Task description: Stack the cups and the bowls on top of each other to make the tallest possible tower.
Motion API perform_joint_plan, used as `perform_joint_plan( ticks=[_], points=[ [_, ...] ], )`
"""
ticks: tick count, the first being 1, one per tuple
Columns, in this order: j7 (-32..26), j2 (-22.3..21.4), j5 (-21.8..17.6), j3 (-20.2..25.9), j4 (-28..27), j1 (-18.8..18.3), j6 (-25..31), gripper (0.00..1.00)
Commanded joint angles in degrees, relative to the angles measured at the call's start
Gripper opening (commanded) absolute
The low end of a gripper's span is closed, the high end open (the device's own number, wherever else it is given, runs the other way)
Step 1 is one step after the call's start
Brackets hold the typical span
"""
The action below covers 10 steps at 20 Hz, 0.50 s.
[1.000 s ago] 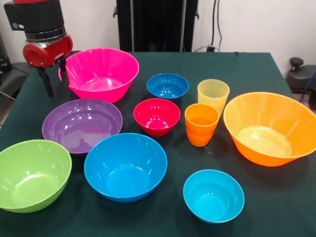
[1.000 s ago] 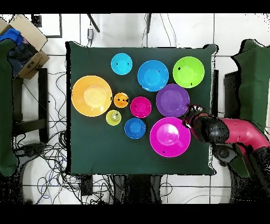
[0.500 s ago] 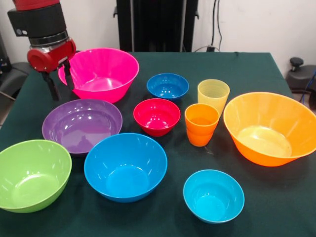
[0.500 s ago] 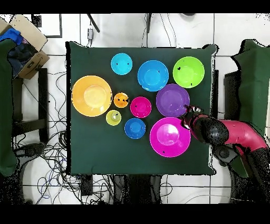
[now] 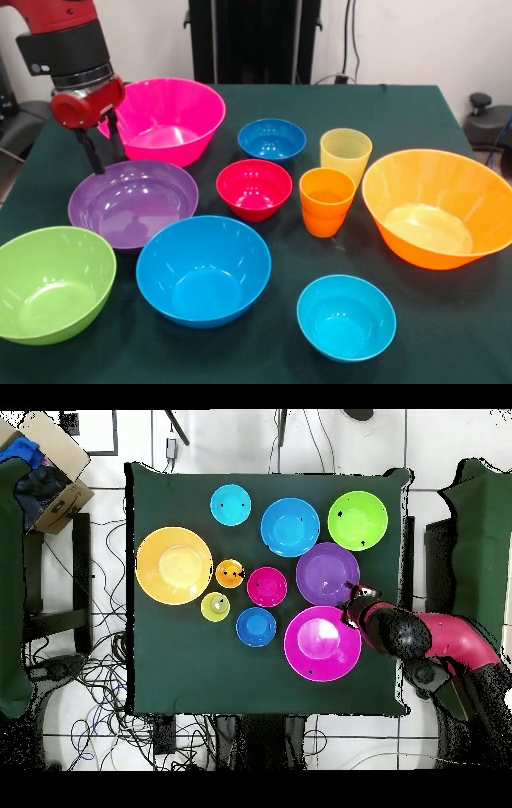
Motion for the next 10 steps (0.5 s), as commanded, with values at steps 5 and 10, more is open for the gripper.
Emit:
perform_joint_plan(
  ticks=[5,10],
  points=[
    [-20.8,5.2,-4.7,2.6,-6.0,1.8,5.6,1.0],
    [-23.8,7.9,-4.7,2.8,-9.2,3.0,6.5,1.0]
  ],
)
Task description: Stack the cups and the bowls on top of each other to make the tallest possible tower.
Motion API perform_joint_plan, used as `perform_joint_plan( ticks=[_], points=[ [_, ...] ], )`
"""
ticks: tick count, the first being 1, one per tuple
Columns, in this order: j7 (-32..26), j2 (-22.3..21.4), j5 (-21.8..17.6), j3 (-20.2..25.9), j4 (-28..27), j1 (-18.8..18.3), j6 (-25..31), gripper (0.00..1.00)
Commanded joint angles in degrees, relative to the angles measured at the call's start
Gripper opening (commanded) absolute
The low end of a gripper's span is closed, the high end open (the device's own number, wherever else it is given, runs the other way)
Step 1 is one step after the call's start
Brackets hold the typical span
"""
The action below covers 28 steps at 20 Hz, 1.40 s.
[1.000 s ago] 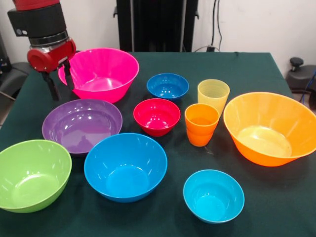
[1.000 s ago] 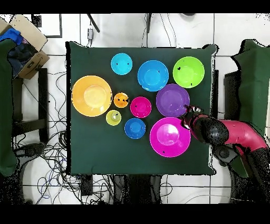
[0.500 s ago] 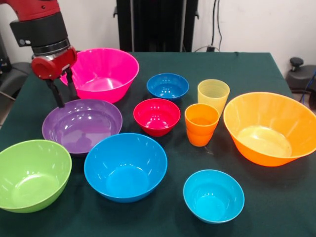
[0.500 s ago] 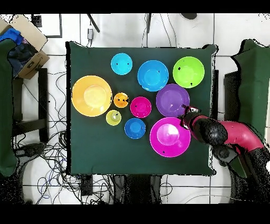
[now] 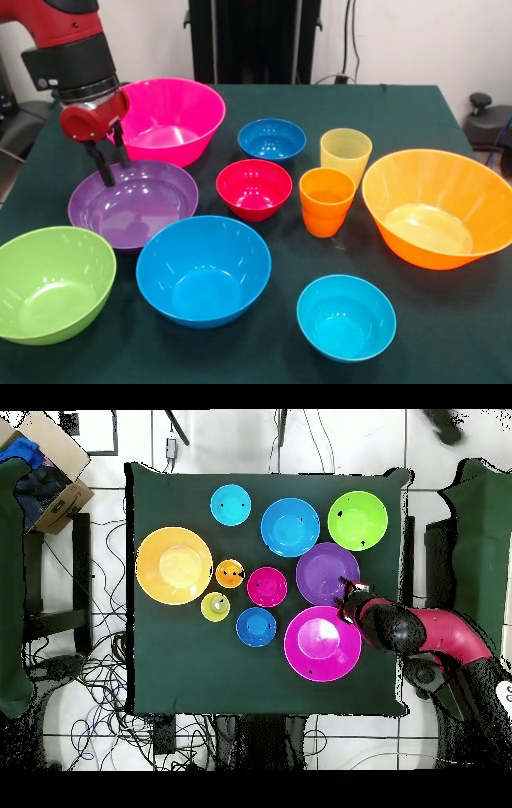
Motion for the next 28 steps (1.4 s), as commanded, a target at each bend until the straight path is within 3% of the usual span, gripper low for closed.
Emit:
perform_joint_plan(
  ticks=[1,5,10,14,28],
  points=[
    [-18.4,4.5,-3.7,1.3,-7.7,3.6,6.6,1.0],
    [-20.8,4.6,-4.9,0.2,-10.3,5.9,8.2,1.0],
    [-31.0,4.0,-6.2,-0.9,-15.6,8.2,14.8,1.0],
    [-36.9,2.4,-7.8,-0.8,-17.4,9.1,16.6,1.0],
    [-39.7,-1.7,-7.2,-2.3,-15.1,10.5,16.5,1.0]
  ],
)
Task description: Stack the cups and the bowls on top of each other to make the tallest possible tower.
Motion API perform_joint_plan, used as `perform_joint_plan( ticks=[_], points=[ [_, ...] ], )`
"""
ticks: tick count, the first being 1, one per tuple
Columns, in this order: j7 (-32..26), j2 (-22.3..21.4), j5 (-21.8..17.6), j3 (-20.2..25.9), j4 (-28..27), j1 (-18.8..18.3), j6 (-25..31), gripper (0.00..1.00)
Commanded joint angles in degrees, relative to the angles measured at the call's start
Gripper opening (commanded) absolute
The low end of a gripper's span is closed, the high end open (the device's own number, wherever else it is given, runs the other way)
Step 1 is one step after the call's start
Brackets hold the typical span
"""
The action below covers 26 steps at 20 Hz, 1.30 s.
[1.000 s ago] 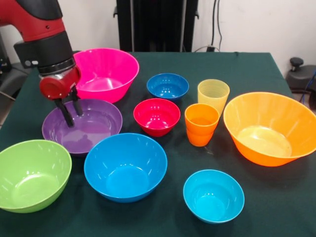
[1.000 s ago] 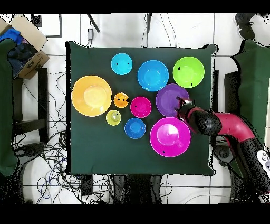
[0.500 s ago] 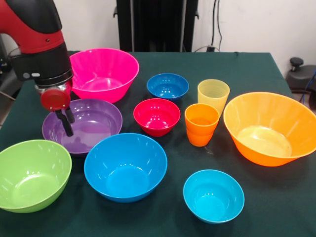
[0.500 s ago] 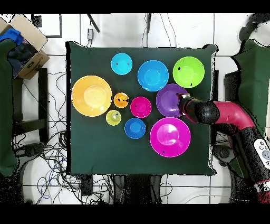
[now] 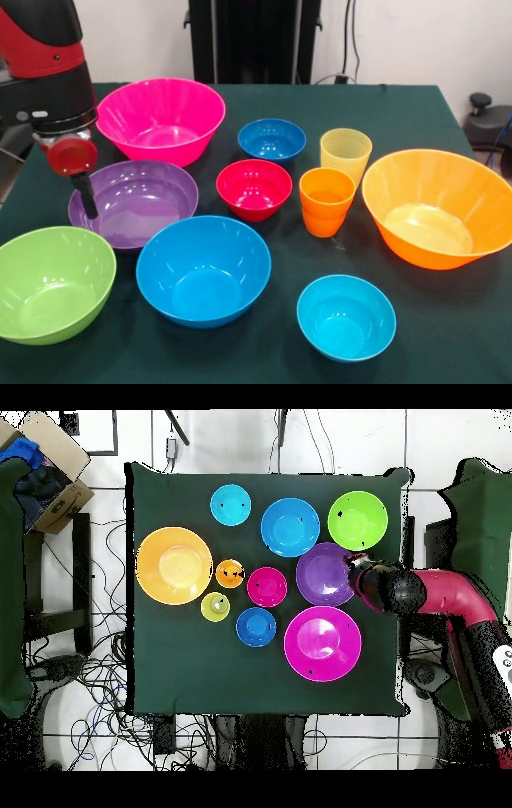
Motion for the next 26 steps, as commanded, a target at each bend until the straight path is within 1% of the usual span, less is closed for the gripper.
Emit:
perform_joint_plan(
  ticks=[1,5,7,8,10,11,13,15,17,19,20,22,24,26],
  points=[
    [-11.0,-2.8,-3.7,-2.9,-2.0,3.8,5.0,1.0],
    [-10.4,-4.7,-4.2,-3.1,1.0,3.7,3.6,1.0],
    [-11.6,-5.4,-4.3,-2.4,3.1,2.4,2.2,1.0],
    [-13.2,-4.8,-4.5,-2.3,3.6,1.4,1.9,1.0],
    [-14.2,-4.9,-8.1,-3.8,4.3,1.7,-0.3,1.0],
    [-15.0,-4.7,-10.8,-4.9,4.1,2.2,-1.5,1.0],
    [-15.8,-5.2,-13.7,-5.8,4.9,2.7,-2.6,1.0],
    [-17.8,-5.1,-14.1,-5.5,5.3,2.1,-1.8,1.0],
    [-18.3,-5.2,-14.5,-5.2,6.1,1.5,-1.8,1.0],
    [-18.5,-5.5,-16.1,-5.1,6.3,1.4,-2.8,1.0],
    [-19.9,-6.0,-16.4,-4.8,6.5,1.3,-2.5,1.0],
    [-26.5,-6.1,-15.8,-3.4,6.5,0.2,-0.4,1.0],
    [-32.6,-5.0,-13.0,-1.9,6.7,-1.6,2.8,1.0],
    [-34.7,-5.7,-12.3,-1.4,8.3,-2.6,3.2,1.0]
  ],
)
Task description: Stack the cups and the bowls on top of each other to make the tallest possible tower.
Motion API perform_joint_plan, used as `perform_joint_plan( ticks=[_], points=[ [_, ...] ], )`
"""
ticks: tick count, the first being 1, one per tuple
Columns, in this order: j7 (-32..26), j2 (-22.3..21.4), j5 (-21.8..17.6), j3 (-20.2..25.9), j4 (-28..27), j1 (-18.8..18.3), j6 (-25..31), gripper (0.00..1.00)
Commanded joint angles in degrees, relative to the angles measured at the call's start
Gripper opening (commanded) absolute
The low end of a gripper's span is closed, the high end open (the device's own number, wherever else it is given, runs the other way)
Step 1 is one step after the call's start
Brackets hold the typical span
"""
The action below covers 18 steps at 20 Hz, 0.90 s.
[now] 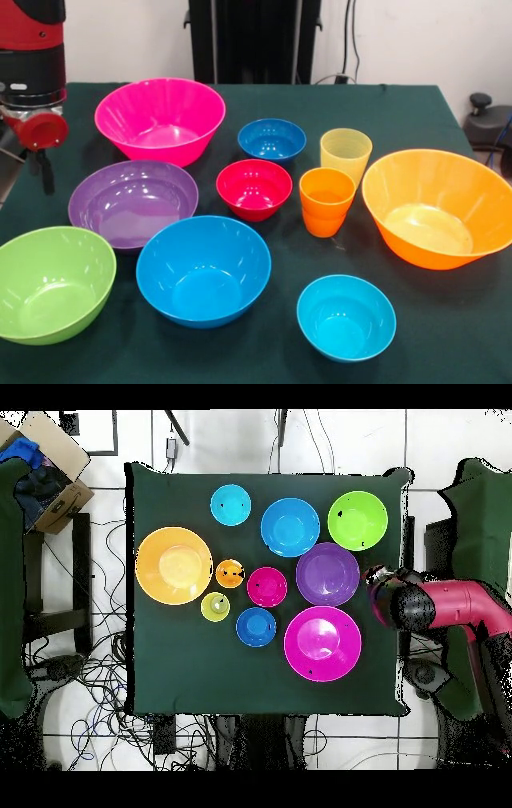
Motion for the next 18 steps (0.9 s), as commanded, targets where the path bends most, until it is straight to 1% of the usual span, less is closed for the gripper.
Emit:
perform_joint_plan(
  ticks=[1,3,4,5,7,11,14,15,18],
  points=[
    [-26.4,-1.0,-3.5,-0.6,6.7,-1.4,1.4,1.0],
    [-24.8,-3.5,-4.9,-0.8,9.5,-1.5,-1.1,1.0],
    [-25.2,-4.1,-4.7,-0.6,10.1,-1.6,-1.4,1.0],
    [-26.8,-4.6,-4.4,-0.1,10.6,-2.1,-1.4,1.0],
    [-29.6,-5.1,-2.3,0.8,11.1,-3.2,0.0,1.0],
    [-31.2,-6.4,-1.8,1.1,12.3,-3.5,-0.1,1.0],
    [-30.6,-6.6,-1.7,0.9,12.2,-3.0,-0.3,1.0],
    [-29.8,-5.2,-2.7,0.0,11.2,-2.3,-0.9,1.0],
    [-29.4,-4.4,-2.6,-0.3,10.8,-2.4,-1.3,1.0]
  ],
)
